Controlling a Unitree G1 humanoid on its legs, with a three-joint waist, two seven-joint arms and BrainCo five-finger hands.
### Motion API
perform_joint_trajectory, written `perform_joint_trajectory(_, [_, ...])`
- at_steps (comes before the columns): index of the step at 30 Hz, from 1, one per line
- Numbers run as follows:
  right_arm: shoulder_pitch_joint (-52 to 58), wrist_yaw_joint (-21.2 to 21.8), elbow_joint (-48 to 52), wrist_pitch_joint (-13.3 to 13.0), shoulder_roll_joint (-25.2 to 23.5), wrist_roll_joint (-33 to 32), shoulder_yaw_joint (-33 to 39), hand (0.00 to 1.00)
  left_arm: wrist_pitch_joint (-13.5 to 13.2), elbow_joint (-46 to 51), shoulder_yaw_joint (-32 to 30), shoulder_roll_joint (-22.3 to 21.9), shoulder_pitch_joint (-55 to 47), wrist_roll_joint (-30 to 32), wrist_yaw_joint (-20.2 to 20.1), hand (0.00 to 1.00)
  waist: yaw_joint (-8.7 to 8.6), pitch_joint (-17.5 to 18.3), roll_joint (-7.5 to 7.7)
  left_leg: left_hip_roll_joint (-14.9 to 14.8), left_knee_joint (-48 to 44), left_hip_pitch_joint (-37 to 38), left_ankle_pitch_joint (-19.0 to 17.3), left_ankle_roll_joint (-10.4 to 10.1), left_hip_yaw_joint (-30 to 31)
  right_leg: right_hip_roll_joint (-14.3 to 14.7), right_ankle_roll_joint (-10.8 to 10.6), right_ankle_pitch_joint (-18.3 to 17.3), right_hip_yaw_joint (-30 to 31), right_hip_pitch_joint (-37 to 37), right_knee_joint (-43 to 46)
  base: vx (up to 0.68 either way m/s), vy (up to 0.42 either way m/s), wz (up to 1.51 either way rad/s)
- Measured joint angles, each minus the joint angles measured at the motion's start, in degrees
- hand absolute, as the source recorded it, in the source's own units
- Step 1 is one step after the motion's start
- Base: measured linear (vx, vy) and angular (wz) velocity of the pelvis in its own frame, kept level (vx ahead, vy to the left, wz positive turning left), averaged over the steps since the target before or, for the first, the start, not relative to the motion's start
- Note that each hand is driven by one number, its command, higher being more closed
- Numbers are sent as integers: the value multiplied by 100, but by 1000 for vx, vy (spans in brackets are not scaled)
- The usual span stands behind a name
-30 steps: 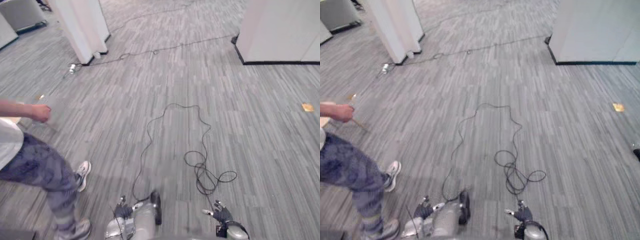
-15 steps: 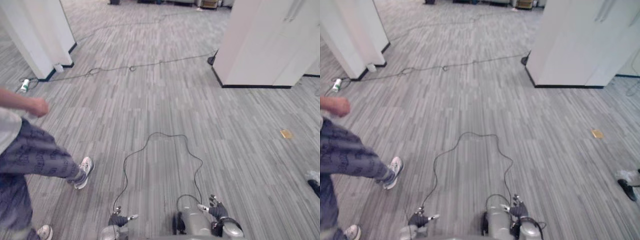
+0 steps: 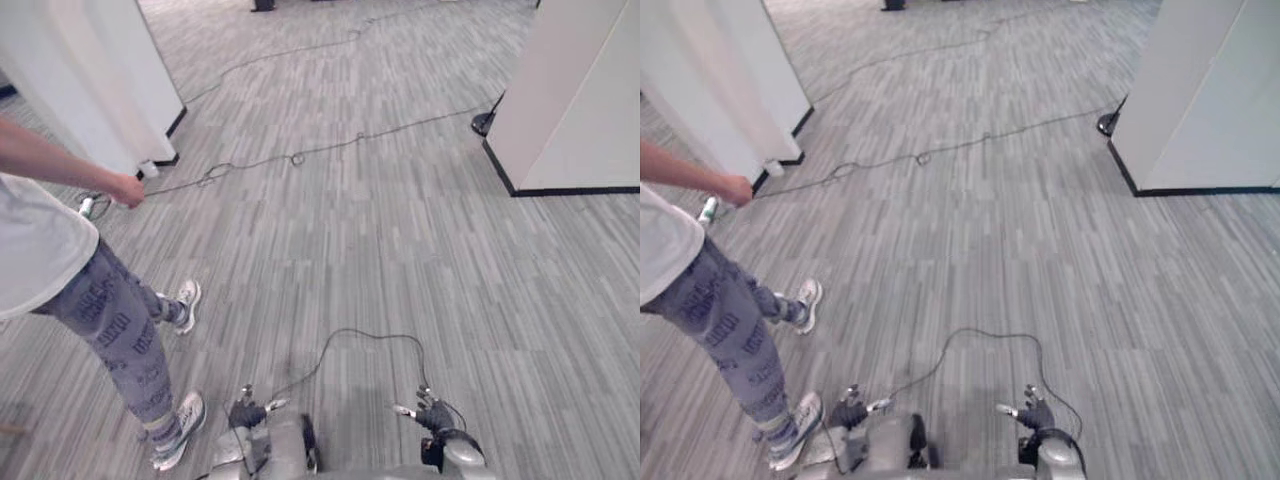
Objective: Organize washtable
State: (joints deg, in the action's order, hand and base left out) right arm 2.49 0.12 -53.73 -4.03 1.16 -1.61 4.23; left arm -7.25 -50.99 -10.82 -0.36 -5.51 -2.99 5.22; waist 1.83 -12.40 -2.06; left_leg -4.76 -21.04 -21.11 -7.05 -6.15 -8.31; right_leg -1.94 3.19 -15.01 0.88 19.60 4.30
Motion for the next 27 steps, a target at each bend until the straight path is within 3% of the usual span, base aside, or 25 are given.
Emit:
perform_joint_trajectory(2, [12, -4, -205, -8, 136, 10, -60, 0, -56, -14, 135, -18, -45, -127, 19, 0, 78, 49, -302, -222, 460, -278, 213, -41, 268, 208, 125, -74, 323, 370, -140, 633, 449, -77])
perform_joint_trajectory(3, [-9, -8, -278, -11, 153, 11, -76, 0, -61, -32, 153, -12, -31, -144, 3, 0, 89, 66, -285, -200, 242, -276, 636, 116, 280, 170, 165, -100, 423, 501, -90, 681, 519, -57])
perform_joint_trajectory(4, [-44, -12, -340, -9, 76, 16, -75, 0, -59, -68, 167, 75, -27, -144, 6, 0, 46, 185, -43, 37, 279, -113, 1063, 427, 197, -74, 170, -96, 506, 423, 358, 543, 407, -21])
perform_joint_trajectory(5, [10, -13, -355, -37, 17, 25, -69, 0, -59, -76, 155, 116, -27, -141, 0, 0, 20, 311, 241, 237, 410, 7, 1053, 572, 71, -309, 116, -54, 617, 123, 1009, 672, 476, -4])
perform_joint_trajectory(6, [62, -9, -415, -55, -15, 46, -65, 0, -55, -89, 176, 229, -24, -139, -3, 0, -1, 368, 470, 472, 449, 176, 938, 781, -16, -475, -180, 133, 775, -153, 1740, 666, 442, 18])
perform_joint_trajectory(7, [128, -7, -480, -51, -52, 100, -59, 0, -42, -156, 173, 339, 0, -149, 0, 0, -83, 338, 663, 730, 342, 433, 689, 1090, -31, -527, -831, 751, 1029, -490, 2835, 796, 496, 25])
perform_joint_trajectory(8, [123, -4, -464, -52, -130, 55, 44, 0, -33, -216, 169, 413, 15, -163, 2, 0, -124, 286, 730, 837, 290, 696, 410, 1147, -47, -477, -1524, 1543, 1272, -758, 3713, 641, 393, 8])
perform_joint_trajectory(9, [103, 7, -442, -52, -118, 69, 38, 0, 8, -266, 163, 438, 96, -169, 23, 0, -97, 164, 738, 955, 324, 1065, 130, 1136, -47, -550, -1588, 1626, 1219, -1139, 4697, 584, 351, -13])
perform_joint_trajectory(10, [83, 30, -385, -67, -58, 69, 31, 0, 80, -422, 198, 411, 144, -143, 16, 0, -120, 124, 752, 1057, 550, 1695, -97, 1183, -44, -734, -1073, 1204, 759, -1561, 5534, 545, 336, -28])
perform_joint_trajectory(11, [92, 20, -334, -75, 27, 72, -1, 0, 81, -520, 315, 413, 147, -132, 28, 0, -126, 63, 607, 1071, 812, 2200, -206, 1190, -19, -726, -614, 670, 402, -1852, 5714, 752, 430, -20])
perform_joint_trajectory(12, [119, 14, -222, -144, 136, 51, -19, 0, 89, -612, 551, 384, 154, -129, 25, 0, -199, 65, 425, 970, 1166, 2856, -387, 1412, 60, -451, -357, -14, -123, -2538, 5383, 740, 367, 4])
perform_joint_trajectory(13, [138, 28, -49, -220, 129, 40, -13, 0, 79, -697, 626, 395, 175, -100, 4, 0, -322, 70, 400, 917, 1275, 3174, -602, 1495, 170, -174, -370, -207, -436, -3184, 4580, 759, 293, 25])
perform_joint_trajectory(14, [133, 34, 22, -228, 116, 14, -11, 0, 86, -711, 632, 403, 182, -90, 5, 0, -389, 62, 409, 913, 1304, 3273, -677, 1543, 240, -96, -400, -181, -525, -3404, 4115, 705, 191, 63])
perform_joint_trajectory(15, [143, 46, 137, -240, 84, -5, -1, 0, 87, -713, 638, 400, 181, -79, 5, 0, -461, 57, 430, 907, 1383, 3477, -777, 1484, 388, 7, -489, 125, -644, -3682, 2866, 812, 172, 74])
perform_joint_trajectory(16, [144, 74, 145, -231, 54, -7, 61, 0, 94, -705, 640, 386, 201, -65, 5, 0, -482, 63, 467, 927, 1517, 3746, -934, 1330, 564, 18, -530, 692, -822, -3767, 1523, 732, 125, 89])
perform_joint_trajectory(17, [125, 101, 135, -221, 25, -11, 98, 0, 113, -707, 640, 382, 202, -39, 2, 0, -505, 67, 493, 914, 1590, 3975, -1067, 1125, 704, 32, -522, 963, -873, -3824, 925, 790, 84, 76])
perform_joint_trajectory(18, [126, 107, 141, -216, 9, -8, 108, 0, 127, -705, 631, 367, 163, -8, 1, 0, -532, 92, 497, 893, 1624, 4118, -1149, 1042, 774, 18, -459, 1022, -866, -3850, 762, 844, 62, 100])
perform_joint_trajectory(19, [129, 105, 198, -200, -28, 8, 152, 0, 132, -706, 602, 335, 106, 56, -6, 0, -600, 111, 494, 819, 1426, 4307, -1255, 880, 934, -8, -176, 1528, -872, -3860, 1069, 1028, 37, 114])
perform_joint_trajectory(20, [191, 111, 255, -177, -54, 10, 172, 0, 128, -692, 554, 278, 102, 98, -16, 0, -598, 221, 446, 724, 694, 4087, -1262, 593, 1076, -10, -12, 1797, -945, -3868, 1455, 871, 3, 110])
perform_joint_trajectory(21, [221, 114, 307, -165, -23, 8, 186, 0, 125, -672, 524, 240, 101, 99, -17, 0, -575, 263, 415, 670, 97, 3884, -1212, 452, 1046, -4, 16, 1802, -1016, -3828, 1620, 859, -13, 83])
perform_joint_trajectory(22, [248, 116, 426, -170, 98, 6, 172, 0, 129, -626, 229, 34, 112, 98, -18, 0, -596, 233, 126, 345, -1672, 3171, -724, -157, 849, 122, 67, 1429, -1179, -3513, 1647, 852, -7, 39])
perform_joint_trajectory(23, [272, 103, 562, -154, 211, 10, 131, 0, 125, -491, -99, -124, 49, 95, -16, 0, -515, 196, -96, -120, -3219, 2460, 436, -302, 537, 365, 180, 1195, -1185, -3079, 1474, 849, 14, 14])
perform_joint_trajectory(25, [271, 23, 541, -110, 251, -5, 156, 0, 134, -379, -279, -187, -18, 95, -8, 0, -414, 115, -239, -556, -4438, 1981, 308, -39, 167, 628, 264, 984, -1100, -2339, 1163, 652, 25, -30])
perform_joint_trajectory(26, [270, -17, 476, -80, 196, -16, 146, 0, 142, -307, -249, -135, -90, 98, -4, 0, -342, 53, -116, -639, -4756, 1705, 129, 228, -9, 652, 315, 786, -977, -1826, 944, 777, 41, -44])
perform_joint_trajectory(27, [234, -25, 432, -68, 97, -24, 128, 0, 116, -170, -210, -7, -161, 86, -7, 0, -257, 55, 18, -571, -4563, 1293, -123, 266, -223, 593, 312, 633, -816, -1296, 642, 875, 38, -68])
